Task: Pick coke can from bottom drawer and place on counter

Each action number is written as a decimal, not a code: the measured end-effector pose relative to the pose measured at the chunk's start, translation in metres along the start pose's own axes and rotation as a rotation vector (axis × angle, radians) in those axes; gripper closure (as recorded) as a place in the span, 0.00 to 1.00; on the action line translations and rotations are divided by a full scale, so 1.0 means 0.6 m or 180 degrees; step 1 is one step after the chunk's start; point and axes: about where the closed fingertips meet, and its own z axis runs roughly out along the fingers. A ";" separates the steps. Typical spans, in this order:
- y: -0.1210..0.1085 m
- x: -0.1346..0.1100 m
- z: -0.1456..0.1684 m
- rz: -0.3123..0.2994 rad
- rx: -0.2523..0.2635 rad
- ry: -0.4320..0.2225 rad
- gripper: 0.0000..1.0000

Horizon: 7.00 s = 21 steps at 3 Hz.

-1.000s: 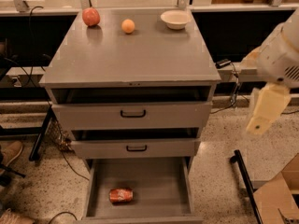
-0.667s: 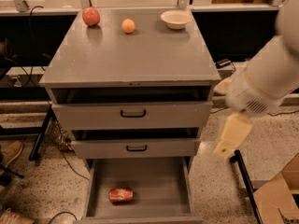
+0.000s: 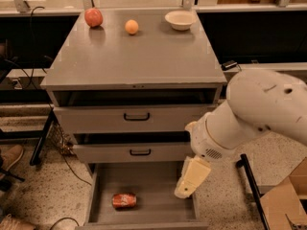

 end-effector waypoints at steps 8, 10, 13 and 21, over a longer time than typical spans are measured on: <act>-0.091 0.192 0.685 0.0242 -0.0199 -0.0453 0.00; -0.108 0.192 0.854 0.0086 -0.0462 -0.1029 0.00; -0.123 0.194 0.978 0.0120 -0.0490 -0.1372 0.00; -0.110 0.110 1.142 -0.0383 -0.0699 -0.1551 0.66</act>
Offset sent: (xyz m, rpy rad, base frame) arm 0.0326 -0.0294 -0.2843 -0.0194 0.0802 -0.1548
